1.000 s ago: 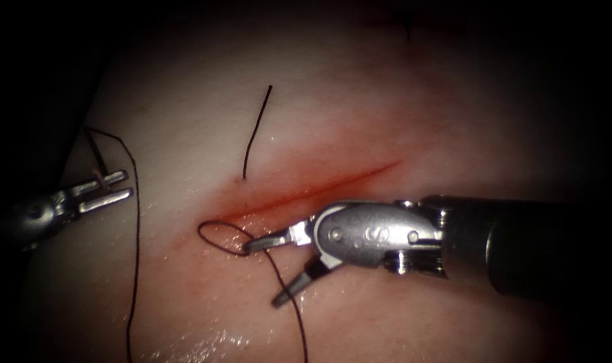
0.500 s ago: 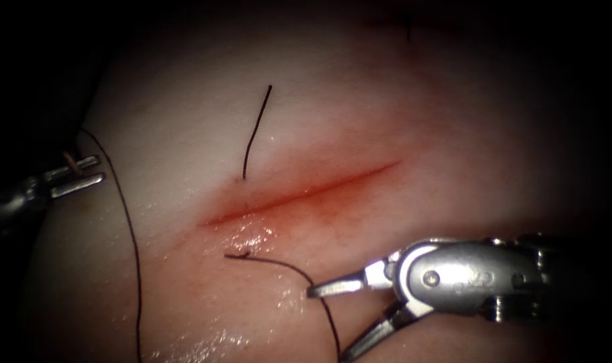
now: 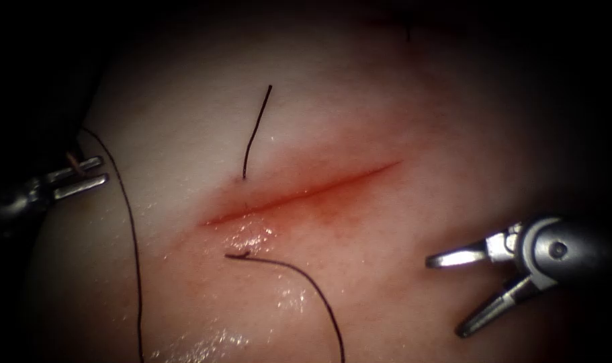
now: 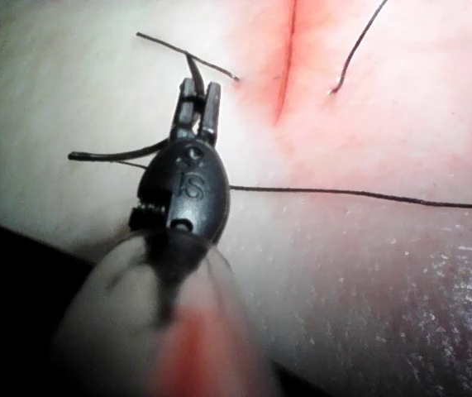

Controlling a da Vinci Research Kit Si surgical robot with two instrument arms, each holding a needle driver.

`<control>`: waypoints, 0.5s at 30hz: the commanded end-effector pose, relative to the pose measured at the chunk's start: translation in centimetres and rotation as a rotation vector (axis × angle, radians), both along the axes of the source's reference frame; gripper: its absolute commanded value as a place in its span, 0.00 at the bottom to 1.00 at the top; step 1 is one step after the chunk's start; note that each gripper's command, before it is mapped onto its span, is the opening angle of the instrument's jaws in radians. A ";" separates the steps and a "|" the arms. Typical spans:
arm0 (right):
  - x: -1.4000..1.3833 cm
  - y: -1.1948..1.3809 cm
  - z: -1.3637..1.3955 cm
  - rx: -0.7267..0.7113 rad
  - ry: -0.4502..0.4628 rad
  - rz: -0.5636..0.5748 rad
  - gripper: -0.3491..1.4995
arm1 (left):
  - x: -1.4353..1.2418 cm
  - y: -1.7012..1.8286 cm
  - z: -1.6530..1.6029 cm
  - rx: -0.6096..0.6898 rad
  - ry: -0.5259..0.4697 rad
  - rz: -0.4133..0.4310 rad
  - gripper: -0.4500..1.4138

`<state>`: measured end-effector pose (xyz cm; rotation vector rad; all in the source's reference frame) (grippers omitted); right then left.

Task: Wound Closure
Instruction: With right hand, grip thread near incision and pull away repeatedly until only a short tail remains above wound

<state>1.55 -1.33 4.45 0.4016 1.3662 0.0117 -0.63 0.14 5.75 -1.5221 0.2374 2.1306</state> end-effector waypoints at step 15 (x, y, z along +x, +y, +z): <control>1.52 0.04 1.12 -0.002 0.064 -0.055 0.79 | -0.08 -0.10 0.11 -0.018 -0.004 -0.004 0.00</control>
